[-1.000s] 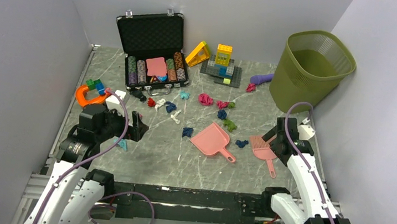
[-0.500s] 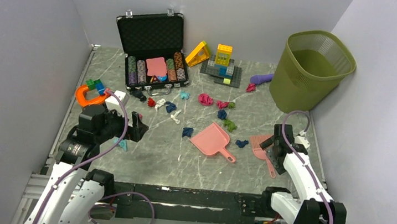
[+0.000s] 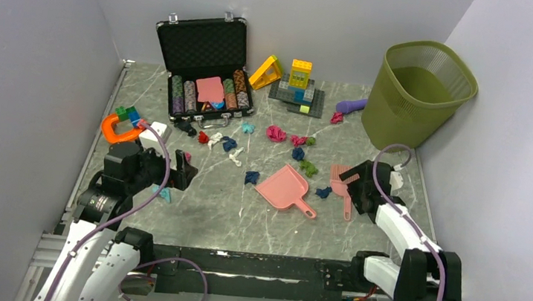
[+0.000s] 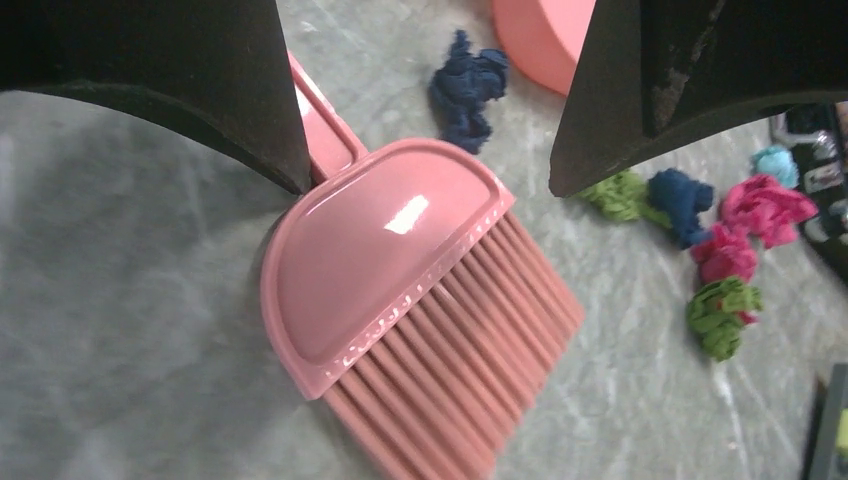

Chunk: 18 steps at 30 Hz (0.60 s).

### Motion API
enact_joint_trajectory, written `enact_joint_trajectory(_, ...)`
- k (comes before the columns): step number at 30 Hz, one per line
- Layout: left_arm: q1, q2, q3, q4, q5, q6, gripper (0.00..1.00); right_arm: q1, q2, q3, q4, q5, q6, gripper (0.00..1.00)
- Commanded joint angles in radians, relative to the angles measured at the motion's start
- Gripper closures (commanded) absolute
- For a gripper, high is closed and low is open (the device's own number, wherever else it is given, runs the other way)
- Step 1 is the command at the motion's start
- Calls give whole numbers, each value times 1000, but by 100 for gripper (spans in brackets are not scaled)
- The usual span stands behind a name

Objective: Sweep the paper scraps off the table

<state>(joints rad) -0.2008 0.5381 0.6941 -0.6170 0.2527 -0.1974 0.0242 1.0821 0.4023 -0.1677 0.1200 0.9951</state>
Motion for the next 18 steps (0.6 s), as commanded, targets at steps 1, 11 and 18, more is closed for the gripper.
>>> enact_joint_trajectory(1, -4, -3, 7, 12, -19, -7, 1, 7, 59, 101, 142, -111, -2, 7)
enact_joint_trajectory(11, -5, -7, 5, 14, -19, -7, 1, 8, -60, 290, -108, -10, -164, 7)
enact_joint_trajectory(18, -6, -10, 5, 22, 10, -1, 1, 69, -118, 282, -321, 125, -345, 9)
